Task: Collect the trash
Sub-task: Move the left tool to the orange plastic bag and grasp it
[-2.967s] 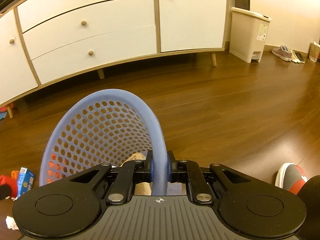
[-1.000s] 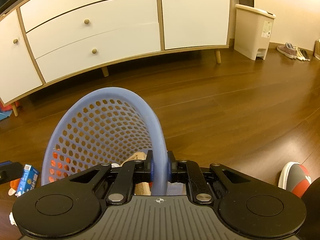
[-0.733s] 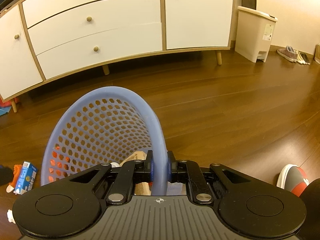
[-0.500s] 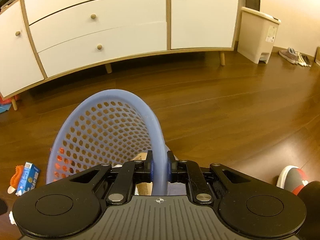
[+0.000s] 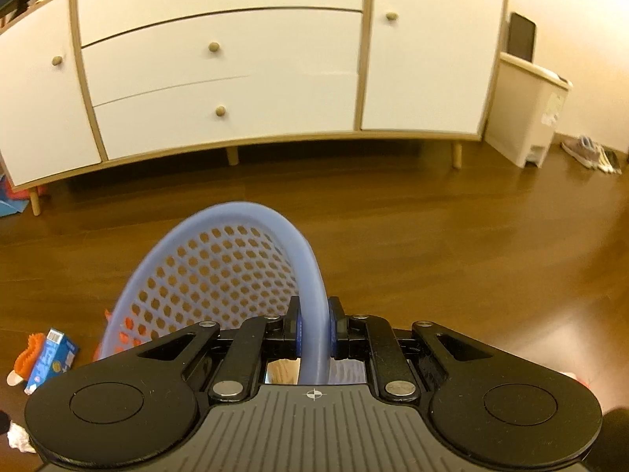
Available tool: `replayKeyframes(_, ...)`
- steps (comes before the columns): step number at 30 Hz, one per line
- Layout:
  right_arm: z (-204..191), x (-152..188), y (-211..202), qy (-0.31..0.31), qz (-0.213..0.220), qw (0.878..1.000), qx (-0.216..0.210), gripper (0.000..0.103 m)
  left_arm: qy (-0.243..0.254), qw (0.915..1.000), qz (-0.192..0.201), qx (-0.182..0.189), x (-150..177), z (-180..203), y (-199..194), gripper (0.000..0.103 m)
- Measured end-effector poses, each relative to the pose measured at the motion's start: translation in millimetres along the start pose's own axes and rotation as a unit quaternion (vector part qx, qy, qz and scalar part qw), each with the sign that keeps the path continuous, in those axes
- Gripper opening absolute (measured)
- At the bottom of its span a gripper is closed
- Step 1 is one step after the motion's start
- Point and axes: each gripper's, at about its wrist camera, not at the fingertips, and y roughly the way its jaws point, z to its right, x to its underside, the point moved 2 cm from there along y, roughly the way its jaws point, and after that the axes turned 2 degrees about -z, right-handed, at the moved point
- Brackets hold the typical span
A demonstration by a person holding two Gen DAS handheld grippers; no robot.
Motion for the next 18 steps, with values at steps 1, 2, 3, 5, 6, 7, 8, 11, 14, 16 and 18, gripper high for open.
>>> replayKeyframes(1, -1.0, -2.6, 2.9, -0.004, 0.004, 1.0, -0.003, 0.009, -0.001, 1.0, -0.002, 0.001, 0.4, -2.9, 6.7, 0.04)
replayKeyframes(2, -1.8, -5.3, 5.7, -0.007, 0.006, 1.0, -0.005, 0.009, -0.004, 1.0, -0.006, -0.001, 0.4, -5.4, 15.5, 0.04)
replayKeyframes(3, -2.6, -7.5, 7.5, -0.008, 0.009, 1.0, -0.006, 0.009, -0.005, 0.9999, -0.011, -0.002, 0.5, -7.1, 23.4, 0.04)
replayKeyframes(5, -3.9, -13.0, 12.7, -0.008, 0.012, 1.0, -0.01, 0.009, -0.009, 0.9997, -0.022, -0.004, 0.9, -9.5, 40.0, 0.04)
replayKeyframes(6, -4.5, -15.2, 15.3, -0.008, 0.014, 1.0, -0.012, 0.009, -0.008, 0.9996, -0.026, -0.006, 1.4, -9.8, 47.3, 0.04)
replayKeyframes(7, -5.0, -15.9, 17.0, -0.01, 0.016, 1.0, -0.013, 0.009, -0.007, 0.9995, -0.031, -0.006, 1.2, -10.5, 55.4, 0.04)
replayKeyframes(8, -5.5, -18.8, 19.5, -0.012, 0.018, 1.0, -0.016, 0.009, -0.007, 0.9994, -0.034, -0.007, 0.7, -11.7, 62.9, 0.04)
replayKeyframes(11, -7.5, -27.1, 26.8, -0.018, 0.027, 0.999, -0.018, 0.009, -0.009, 0.9992, -0.039, -0.004, -2.0, -14.8, 80.5, 0.04)
replayKeyframes(14, -9.6, -34.3, 33.6, -0.027, 0.039, 0.999, -0.015, 0.009, -0.015, 0.9992, -0.037, -0.005, -6.6, -18.6, 93.9, 0.04)
replayKeyframes(16, -10.1, -37.3, 36.8, -0.036, 0.053, 0.998, -0.009, 0.009, -0.017, 0.9992, -0.035, -0.005, -9.1, -20.9, 100.6, 0.04)
replayKeyframes(18, -7.1, -37.0, 39.9, -0.041, 0.059, 0.997, -0.006, 0.009, -0.015, 0.9992, -0.035, -0.007, -10.4, -22.5, 107.8, 0.04)
